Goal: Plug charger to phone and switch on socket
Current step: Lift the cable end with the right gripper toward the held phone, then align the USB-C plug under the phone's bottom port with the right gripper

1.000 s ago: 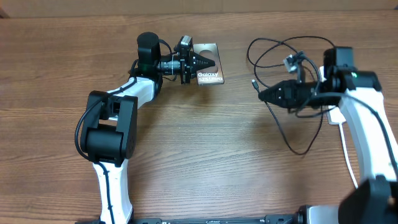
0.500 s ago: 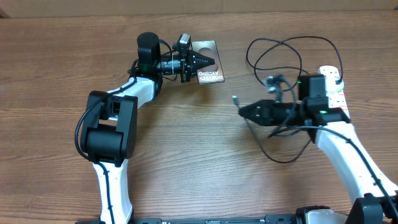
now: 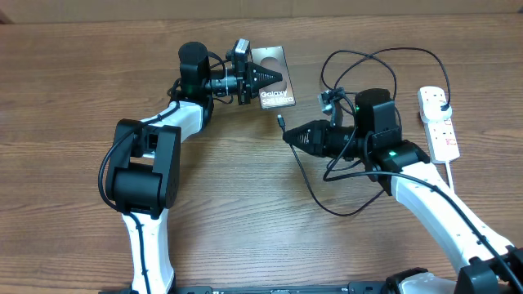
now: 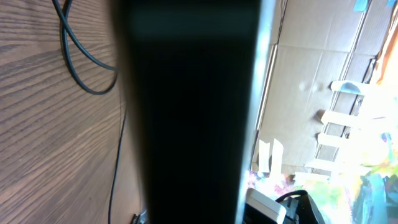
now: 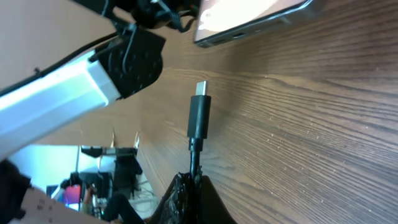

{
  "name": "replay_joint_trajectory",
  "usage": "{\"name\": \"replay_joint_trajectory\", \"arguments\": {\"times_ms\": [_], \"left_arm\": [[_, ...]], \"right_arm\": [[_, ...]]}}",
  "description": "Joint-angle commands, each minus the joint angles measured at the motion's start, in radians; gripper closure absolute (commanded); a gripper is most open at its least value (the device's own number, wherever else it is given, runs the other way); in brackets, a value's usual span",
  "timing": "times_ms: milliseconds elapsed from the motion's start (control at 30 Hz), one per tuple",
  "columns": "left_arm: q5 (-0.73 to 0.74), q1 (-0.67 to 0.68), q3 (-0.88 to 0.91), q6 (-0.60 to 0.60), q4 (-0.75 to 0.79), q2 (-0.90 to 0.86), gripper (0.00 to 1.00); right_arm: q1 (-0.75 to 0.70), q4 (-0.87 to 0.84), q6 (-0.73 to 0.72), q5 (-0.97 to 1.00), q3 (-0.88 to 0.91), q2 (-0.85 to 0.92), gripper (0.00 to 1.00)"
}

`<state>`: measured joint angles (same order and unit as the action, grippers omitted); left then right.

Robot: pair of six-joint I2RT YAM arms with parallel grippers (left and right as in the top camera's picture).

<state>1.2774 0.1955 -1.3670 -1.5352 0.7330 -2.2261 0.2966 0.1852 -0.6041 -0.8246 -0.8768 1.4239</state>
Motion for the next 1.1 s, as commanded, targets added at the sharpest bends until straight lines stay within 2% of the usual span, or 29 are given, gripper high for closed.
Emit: {"name": "replay_joint_trajectory", "arguments": {"times_ms": [0, 267, 1067], "left_arm": [[-0.01, -0.006, -0.029, 0.001, 0.013, 0.014, 0.96], [-0.014, -0.006, -0.029, -0.032, 0.013, 0.014, 0.96], [-0.013, -0.006, -0.029, -0.032, 0.013, 0.014, 0.96]], "right_arm": [[0.005, -0.025, -0.072, 0.047, -0.006, 0.034, 0.96], [0.026, -0.111, -0.077, 0.055, -0.006, 0.08, 0.96], [0.034, -0.154, -0.08, 0.12, -0.006, 0.081, 0.96]]}}
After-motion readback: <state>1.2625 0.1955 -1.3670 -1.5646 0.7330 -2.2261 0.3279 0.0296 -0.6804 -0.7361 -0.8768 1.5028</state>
